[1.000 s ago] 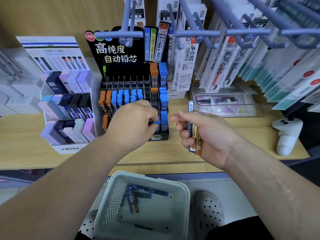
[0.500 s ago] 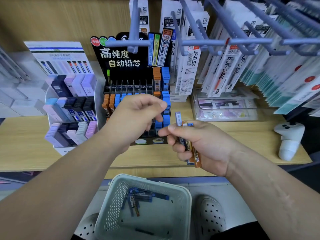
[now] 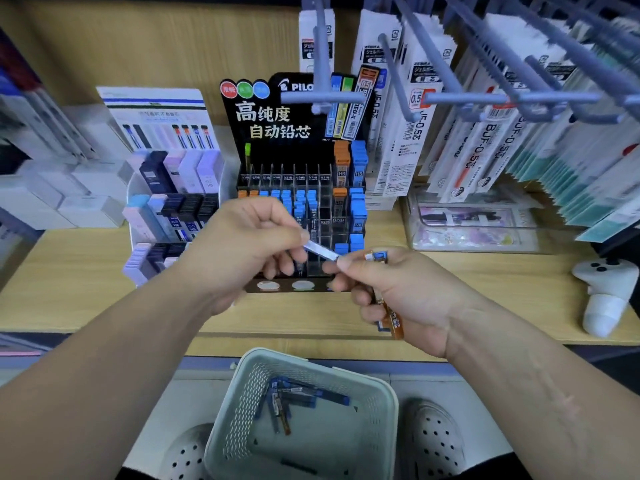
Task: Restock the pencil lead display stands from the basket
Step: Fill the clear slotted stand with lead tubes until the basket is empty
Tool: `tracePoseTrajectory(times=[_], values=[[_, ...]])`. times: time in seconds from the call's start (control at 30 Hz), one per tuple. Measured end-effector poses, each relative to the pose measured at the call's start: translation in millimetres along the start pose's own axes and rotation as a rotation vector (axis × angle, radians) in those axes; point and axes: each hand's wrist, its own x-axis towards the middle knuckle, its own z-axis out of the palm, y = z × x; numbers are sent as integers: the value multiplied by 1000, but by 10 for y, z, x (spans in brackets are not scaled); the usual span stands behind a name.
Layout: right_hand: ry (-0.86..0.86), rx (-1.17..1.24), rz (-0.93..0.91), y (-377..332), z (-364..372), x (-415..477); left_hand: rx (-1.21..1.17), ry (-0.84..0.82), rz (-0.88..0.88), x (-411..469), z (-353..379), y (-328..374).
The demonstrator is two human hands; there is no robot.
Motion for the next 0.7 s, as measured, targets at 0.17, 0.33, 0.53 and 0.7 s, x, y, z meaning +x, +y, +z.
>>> tracePoseTrajectory(times=[0.17,0.33,0.53,0.7], values=[[137,111,-105,-23,93,58,93,-118,-36,-68,-116,-37],[195,140,-165,-24,150,52,184,-354,-48,-130,-117,-40],[190,81,-166,-17,155,47,200,-321,9,-123,-19,-94],[135,83,-162,-8,194,36,194,-189,151,-74,18,-125]])
